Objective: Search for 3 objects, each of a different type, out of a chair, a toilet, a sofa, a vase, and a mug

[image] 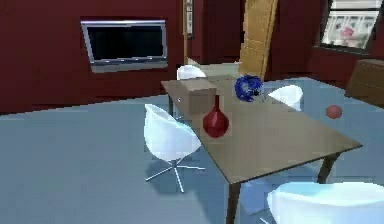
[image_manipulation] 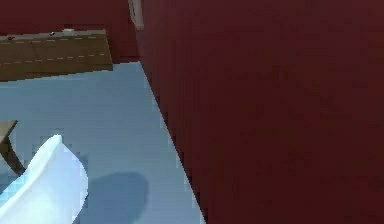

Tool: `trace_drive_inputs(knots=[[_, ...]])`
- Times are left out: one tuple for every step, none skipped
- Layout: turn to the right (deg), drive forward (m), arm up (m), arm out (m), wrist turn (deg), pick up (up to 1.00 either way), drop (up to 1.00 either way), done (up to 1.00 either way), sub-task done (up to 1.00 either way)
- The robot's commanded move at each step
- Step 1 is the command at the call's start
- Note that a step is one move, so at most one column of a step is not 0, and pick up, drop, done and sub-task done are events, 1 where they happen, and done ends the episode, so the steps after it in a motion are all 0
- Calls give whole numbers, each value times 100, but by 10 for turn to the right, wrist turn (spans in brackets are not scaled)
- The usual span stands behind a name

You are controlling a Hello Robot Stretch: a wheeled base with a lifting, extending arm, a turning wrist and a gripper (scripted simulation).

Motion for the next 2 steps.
trace_drive_inputs(knots=[[-180, 0, 0, 0, 0, 0, 0, 0, 0], [0, 15, 0, 0, 0, 0, 0, 0, 0]])
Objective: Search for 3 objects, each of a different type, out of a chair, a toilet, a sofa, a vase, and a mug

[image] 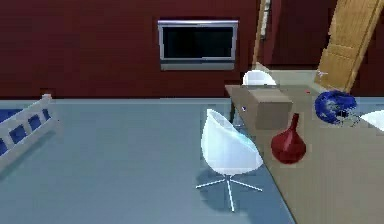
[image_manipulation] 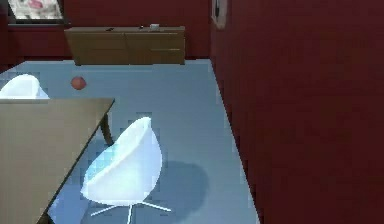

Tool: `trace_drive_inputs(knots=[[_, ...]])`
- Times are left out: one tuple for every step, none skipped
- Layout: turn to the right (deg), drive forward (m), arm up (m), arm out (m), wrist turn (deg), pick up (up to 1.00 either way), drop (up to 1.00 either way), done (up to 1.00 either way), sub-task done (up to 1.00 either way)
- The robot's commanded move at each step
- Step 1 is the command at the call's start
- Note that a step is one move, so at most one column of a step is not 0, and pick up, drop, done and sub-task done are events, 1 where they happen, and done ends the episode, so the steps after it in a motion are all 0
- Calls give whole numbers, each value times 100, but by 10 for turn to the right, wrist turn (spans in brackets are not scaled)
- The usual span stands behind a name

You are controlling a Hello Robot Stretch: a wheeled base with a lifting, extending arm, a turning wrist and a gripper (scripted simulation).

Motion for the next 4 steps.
trace_drive_inputs(knots=[[450, 0, 0, 0, 0, 0, 0, 0, 0], [390, 0, 0, 0, 0, 0, 0, 0, 0], [0, 10, 0, 0, 0, 0, 0, 0, 0], [-450, 0, 0, 0, 0, 0, 0, 0, 0]])
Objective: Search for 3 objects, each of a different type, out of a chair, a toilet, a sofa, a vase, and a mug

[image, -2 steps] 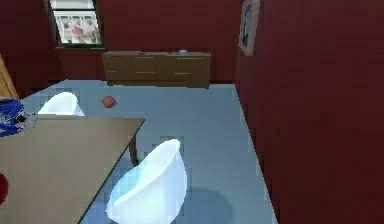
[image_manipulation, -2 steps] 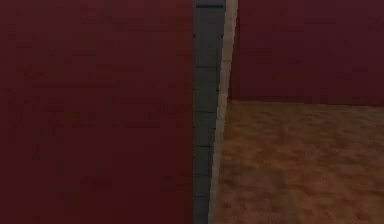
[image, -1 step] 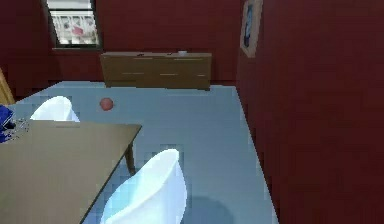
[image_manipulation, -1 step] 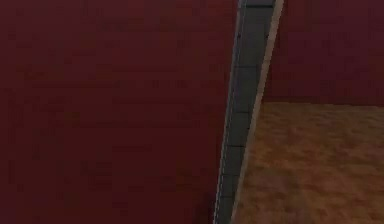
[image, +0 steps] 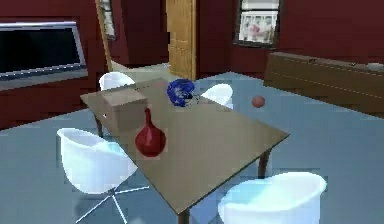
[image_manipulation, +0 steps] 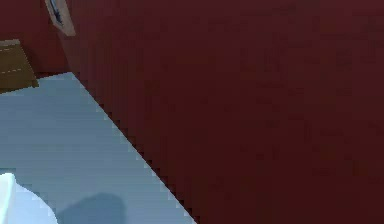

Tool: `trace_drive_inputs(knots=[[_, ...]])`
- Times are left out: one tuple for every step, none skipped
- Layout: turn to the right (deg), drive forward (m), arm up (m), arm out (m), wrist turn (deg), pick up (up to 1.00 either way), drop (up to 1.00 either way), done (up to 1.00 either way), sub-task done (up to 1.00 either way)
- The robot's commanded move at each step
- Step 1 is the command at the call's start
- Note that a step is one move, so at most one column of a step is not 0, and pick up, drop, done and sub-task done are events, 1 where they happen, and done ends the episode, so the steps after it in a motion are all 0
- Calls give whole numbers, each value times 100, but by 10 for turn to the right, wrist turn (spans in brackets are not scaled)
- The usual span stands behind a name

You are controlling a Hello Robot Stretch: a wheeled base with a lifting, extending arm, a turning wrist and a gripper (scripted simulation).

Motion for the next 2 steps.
trace_drive_inputs(knots=[[-120, 0, 0, 0, 0, 0, 0, 0, 0], [0, 0, 0, 0, 0, 0, 0, 100, 0]])
